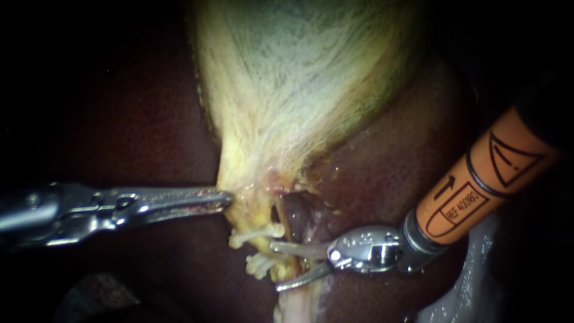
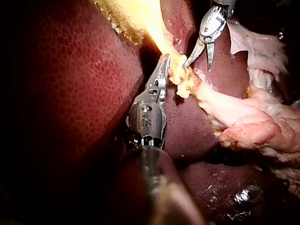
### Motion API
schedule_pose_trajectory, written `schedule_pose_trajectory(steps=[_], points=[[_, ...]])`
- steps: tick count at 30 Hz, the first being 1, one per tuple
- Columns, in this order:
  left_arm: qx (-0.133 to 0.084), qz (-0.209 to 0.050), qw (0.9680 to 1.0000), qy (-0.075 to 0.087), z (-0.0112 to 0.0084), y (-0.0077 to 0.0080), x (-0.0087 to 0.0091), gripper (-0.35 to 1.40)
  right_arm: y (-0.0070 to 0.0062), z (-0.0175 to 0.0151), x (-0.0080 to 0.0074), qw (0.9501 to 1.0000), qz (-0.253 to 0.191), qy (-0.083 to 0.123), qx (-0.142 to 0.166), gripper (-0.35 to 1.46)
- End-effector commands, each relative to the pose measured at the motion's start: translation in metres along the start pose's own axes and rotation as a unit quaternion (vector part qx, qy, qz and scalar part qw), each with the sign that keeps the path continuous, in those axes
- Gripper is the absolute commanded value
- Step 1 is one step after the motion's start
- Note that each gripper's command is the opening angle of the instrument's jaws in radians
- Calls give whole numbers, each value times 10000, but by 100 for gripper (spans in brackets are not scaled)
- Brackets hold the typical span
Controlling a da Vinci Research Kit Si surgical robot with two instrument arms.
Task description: Go to the cutting position left tube
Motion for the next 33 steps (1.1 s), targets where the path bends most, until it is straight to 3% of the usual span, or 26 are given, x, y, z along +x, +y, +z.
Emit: schedule_pose_trajectory(steps=[1,9,16,33], points=[[4,6,10000,0,-1,-1,-1,-15,2,1,-1,10000,-1,-21,-24,128],[34,31,10000,-13,-6,-11,-4,-15,15,6,-3,9998,8,-140,-115,126],[39,61,10000,-14,-4,-14,-5,-15,17,30,1,9999,5,-161,-29,125],[39,61,10000,-16,16,8,1,-15,14,62,15,9990,-226,-205,341,115]])
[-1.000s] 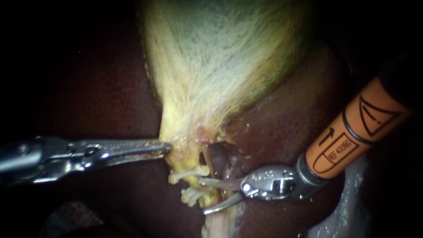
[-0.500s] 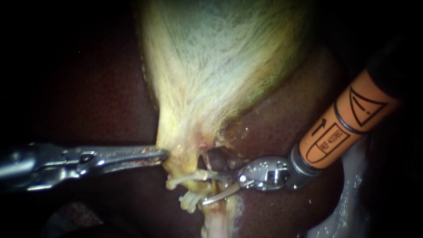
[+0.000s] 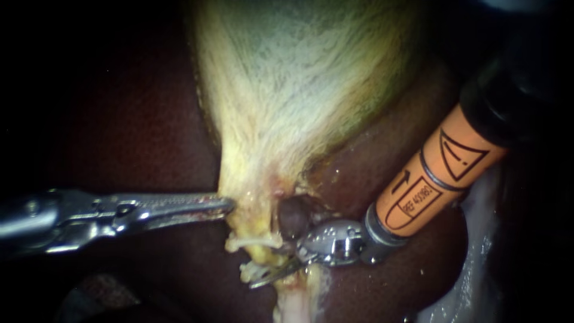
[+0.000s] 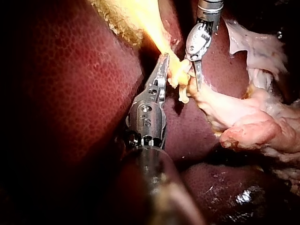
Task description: Go to the cutting position left tube
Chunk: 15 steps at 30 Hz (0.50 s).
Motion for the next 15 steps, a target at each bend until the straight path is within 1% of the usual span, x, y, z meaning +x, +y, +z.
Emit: schedule_pose_trajectory(steps=[1,7,15], points=[[-1,-6,10000,2,1,0,0,-15,1,3,2,10000,-10,25,8,115],[-13,-4,10000,1,3,-1,1,-15,5,16,8,9999,-72,50,77,115],[-16,-3,10000,0,4,-2,1,-15,6,17,7,9999,-75,49,73,115]])
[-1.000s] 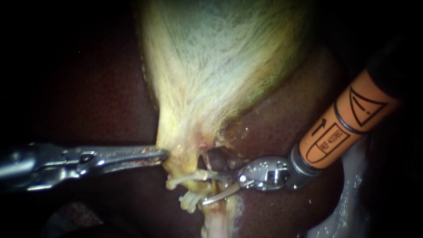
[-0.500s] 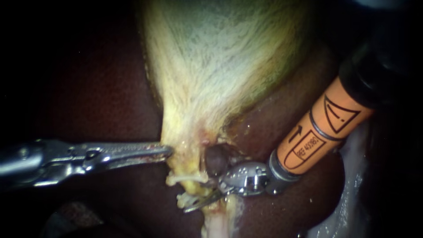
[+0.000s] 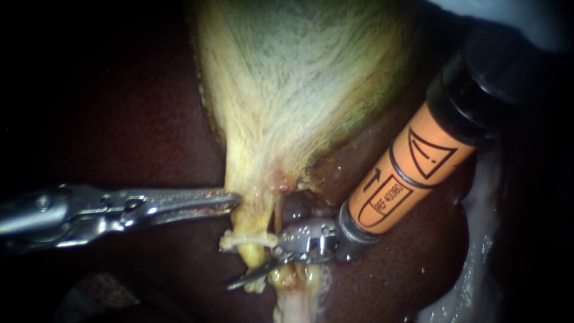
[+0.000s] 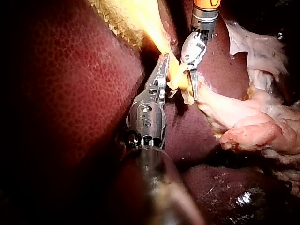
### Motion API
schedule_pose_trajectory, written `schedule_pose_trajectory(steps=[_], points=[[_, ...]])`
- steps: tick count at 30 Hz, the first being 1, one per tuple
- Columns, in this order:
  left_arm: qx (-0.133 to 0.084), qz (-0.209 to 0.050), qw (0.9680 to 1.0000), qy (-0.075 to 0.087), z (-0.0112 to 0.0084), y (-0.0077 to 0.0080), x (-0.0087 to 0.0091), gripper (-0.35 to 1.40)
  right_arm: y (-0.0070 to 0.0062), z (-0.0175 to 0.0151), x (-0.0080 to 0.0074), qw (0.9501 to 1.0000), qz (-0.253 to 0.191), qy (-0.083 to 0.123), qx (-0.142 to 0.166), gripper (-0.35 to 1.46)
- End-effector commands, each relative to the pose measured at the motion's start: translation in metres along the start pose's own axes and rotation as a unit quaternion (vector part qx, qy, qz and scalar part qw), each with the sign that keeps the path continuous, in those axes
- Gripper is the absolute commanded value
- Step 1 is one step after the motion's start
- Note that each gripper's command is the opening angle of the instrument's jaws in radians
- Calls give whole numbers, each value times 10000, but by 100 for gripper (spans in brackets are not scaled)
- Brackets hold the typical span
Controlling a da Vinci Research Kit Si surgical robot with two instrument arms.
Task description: Go to the cutting position left tube
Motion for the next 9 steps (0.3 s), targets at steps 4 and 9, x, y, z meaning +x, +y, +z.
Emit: schedule_pose_trajectory(steps=[4,9], points=[[12,3,10000,1,1,0,1,-15,0,-1,-1,10000,-2,0,0,115],[11,3,10000,1,1,0,1,-15,-1,-4,-3,10000,-7,0,-6,118]])
